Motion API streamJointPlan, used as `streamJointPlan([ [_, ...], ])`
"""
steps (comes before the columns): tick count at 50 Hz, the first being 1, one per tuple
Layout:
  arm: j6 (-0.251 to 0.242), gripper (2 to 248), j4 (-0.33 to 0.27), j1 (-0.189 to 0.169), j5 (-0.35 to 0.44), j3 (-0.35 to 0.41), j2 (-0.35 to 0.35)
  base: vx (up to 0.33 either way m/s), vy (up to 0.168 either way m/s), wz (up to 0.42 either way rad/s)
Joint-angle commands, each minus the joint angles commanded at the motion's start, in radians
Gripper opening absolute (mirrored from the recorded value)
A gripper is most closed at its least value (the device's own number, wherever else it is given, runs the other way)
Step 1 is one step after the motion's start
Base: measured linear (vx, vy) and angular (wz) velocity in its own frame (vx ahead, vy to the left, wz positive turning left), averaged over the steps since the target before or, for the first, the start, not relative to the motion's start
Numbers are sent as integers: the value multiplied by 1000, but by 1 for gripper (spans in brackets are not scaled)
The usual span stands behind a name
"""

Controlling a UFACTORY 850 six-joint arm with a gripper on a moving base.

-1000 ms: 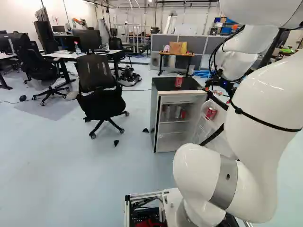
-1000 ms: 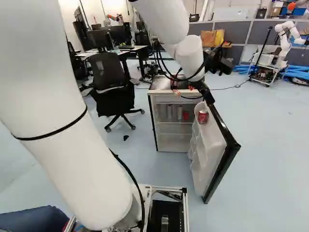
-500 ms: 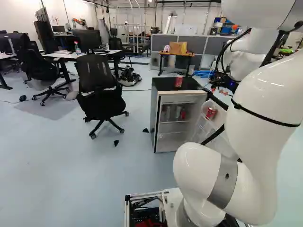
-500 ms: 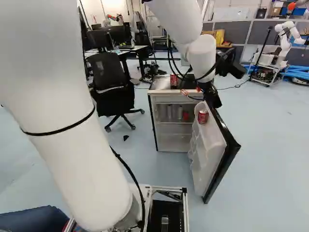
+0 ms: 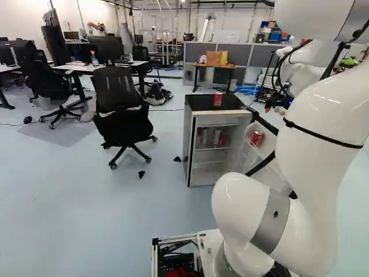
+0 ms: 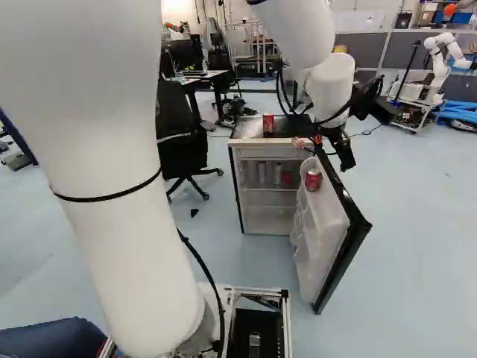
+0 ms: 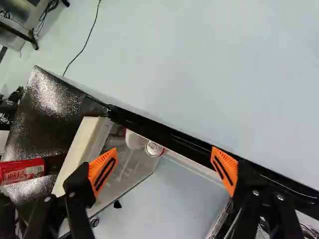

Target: Grab a drink from the fridge

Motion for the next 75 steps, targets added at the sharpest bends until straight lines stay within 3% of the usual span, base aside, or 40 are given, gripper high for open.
streamJointPlan([
  [38,0,247,0,-89,-103,-131,-110,0,0,0],
  [54,0,247,0,-124,-106,-190,-162,0,0,0],
  [75,0,247,0,-133,-106,-220,-228,0,0,0],
])
